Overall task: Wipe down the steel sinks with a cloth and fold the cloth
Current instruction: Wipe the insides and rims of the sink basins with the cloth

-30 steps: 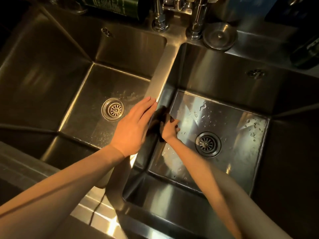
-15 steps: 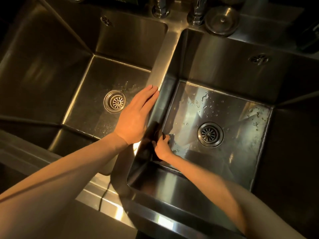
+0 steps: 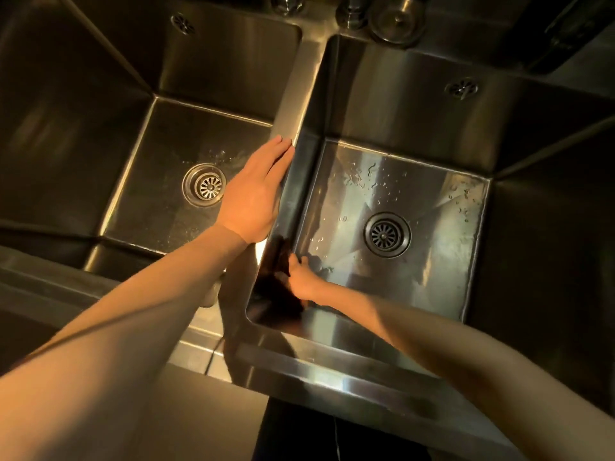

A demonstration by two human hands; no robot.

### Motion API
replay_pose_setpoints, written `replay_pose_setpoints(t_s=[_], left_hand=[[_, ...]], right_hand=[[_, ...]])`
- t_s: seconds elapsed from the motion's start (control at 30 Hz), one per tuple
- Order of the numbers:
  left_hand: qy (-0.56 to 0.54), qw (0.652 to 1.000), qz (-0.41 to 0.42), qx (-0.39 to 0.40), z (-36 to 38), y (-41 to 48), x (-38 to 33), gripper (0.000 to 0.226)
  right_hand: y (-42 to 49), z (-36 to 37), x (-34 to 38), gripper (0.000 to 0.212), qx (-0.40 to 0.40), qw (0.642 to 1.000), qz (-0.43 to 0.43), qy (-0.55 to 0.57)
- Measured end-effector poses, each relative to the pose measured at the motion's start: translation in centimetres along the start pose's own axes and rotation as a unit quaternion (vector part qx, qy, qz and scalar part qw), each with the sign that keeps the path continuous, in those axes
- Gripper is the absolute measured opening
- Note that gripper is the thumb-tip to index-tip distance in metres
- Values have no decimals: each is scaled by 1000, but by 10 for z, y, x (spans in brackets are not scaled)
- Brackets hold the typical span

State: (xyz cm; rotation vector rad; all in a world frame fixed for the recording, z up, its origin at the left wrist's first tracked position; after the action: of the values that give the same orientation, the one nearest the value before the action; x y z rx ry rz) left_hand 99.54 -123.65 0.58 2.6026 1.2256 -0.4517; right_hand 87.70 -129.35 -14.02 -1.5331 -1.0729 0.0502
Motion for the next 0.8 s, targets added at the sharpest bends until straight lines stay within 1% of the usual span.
replay_pose_setpoints(t_s=[0.07,0.1,0.17,0.2,0.27,0.3,0.37,0.43,0.5,0.57,0.6,0.67,0.7,0.73,0.77,0.8], left_hand=[[0,1000,-6,9,0,0,1,52],[3,1000,-7,12,0,-1,0,54],[16,1000,-9,19,-1,-2,-1,56],[20,1000,-9,19,-2,-4,-2,57],[12,1000,-14,13,-5,-8,-8,57],[6,1000,-17,11,-6,-10,-12,56],[16,999,-23,22,-4,-12,-21,55],[25,998,-35,40,0,-14,-22,59],[51,997,-17,48,5,-17,-22,62],[72,996,0,44,7,-19,-21,64],[71,997,-5,39,8,-19,-20,63],[62,998,-13,26,10,-19,-17,61],[57,998,-14,23,10,-19,-17,60],[55,998,-14,23,11,-19,-17,61],[54,998,-16,22,10,-19,-17,62],[51,998,-20,22,10,-19,-18,62]], right_hand=[[10,-4,-7,55,36,998,20,-50],[9,-6,-9,47,53,997,2,-62],[-11,-15,-11,22,91,989,-60,-102],[-28,-21,-9,19,100,982,-97,-124],[-63,-33,-10,22,117,964,-186,-153],[-81,-41,-11,21,130,955,-215,-157],[-111,-56,-25,17,131,951,-245,-139],[-132,-70,-46,25,111,954,-242,-141],[-129,-72,-64,32,107,955,-238,-140],[-103,-56,-78,34,125,956,-222,-142],[-83,-47,-89,38,113,958,-210,-161],[-41,-31,-114,57,80,955,-195,-208],[-22,-24,-129,64,77,948,-191,-242],[-12,-20,-138,62,92,942,-189,-261],[-10,-18,-141,55,110,944,-163,-266],[-17,-22,-132,46,109,948,-145,-261]])
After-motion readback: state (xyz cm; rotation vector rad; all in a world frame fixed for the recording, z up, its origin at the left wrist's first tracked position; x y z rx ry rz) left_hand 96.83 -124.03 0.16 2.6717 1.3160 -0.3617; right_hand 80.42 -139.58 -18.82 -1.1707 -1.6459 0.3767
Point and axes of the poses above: each hand's wrist, its own y-axis towards the middle knuckle, its own z-axis out of the palm, x = y × z, the point moved 3 cm from there along y, towards the middle knuckle, and after that the axes turned 1 degree about -x, right-handed, at the moved point
